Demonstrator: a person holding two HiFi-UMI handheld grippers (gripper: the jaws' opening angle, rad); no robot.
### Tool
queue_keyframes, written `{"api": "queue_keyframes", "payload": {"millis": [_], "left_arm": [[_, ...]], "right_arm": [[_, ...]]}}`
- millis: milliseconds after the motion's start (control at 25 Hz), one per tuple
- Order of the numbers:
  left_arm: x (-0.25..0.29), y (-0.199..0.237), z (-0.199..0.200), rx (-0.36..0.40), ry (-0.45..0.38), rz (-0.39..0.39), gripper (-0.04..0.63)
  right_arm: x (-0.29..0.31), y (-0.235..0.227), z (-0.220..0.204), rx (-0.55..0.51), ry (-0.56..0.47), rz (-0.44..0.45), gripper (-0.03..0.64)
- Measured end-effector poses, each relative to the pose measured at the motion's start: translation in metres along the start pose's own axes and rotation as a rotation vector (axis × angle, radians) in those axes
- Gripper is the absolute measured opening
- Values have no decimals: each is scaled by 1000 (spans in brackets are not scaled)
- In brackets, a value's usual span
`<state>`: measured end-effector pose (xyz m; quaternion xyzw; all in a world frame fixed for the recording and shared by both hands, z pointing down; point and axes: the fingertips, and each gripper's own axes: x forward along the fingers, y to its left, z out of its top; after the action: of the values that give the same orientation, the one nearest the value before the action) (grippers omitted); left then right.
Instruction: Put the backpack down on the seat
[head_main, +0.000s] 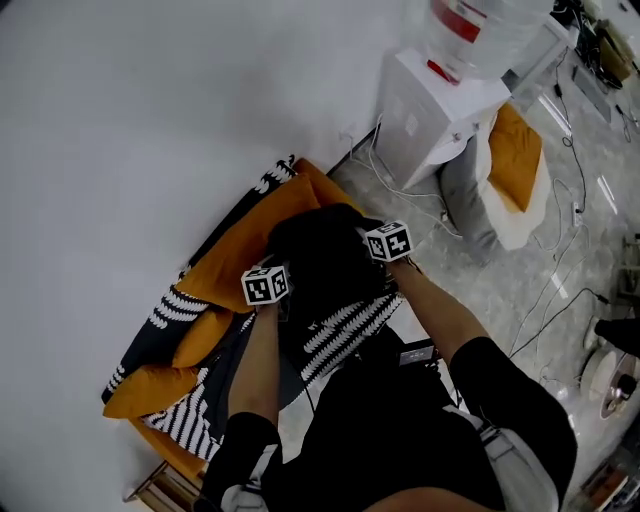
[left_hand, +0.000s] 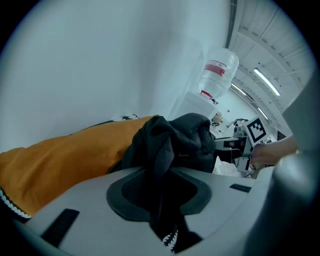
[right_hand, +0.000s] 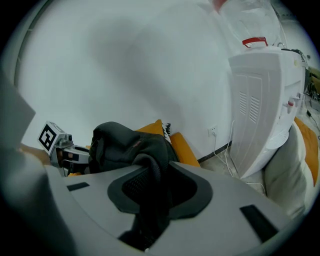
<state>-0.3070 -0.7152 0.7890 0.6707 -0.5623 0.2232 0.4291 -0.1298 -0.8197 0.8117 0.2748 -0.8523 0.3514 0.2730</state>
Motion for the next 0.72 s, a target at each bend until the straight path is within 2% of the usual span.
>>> {"api": "queue_keyframes", "payload": {"millis": [280, 480, 560, 640, 720], "left_arm": [[-20, 1, -22, 16, -4, 35, 141], [-51, 8, -26, -11, -102, 93, 141], [-66, 4, -29, -21, -137, 86, 126], [-85, -2, -30, -25, -182, 76, 99], [-105, -16, -30, -34, -241, 32, 78]], "right_arm": [[-24, 1, -25, -12, 42, -19, 148], [-58, 0, -41, 3, 24, -53, 150], [-74, 5, -44, 17, -14, -48, 139], [-95, 18, -41, 38, -72, -39, 77], [-119, 39, -34, 49, -147, -12, 50]]}}
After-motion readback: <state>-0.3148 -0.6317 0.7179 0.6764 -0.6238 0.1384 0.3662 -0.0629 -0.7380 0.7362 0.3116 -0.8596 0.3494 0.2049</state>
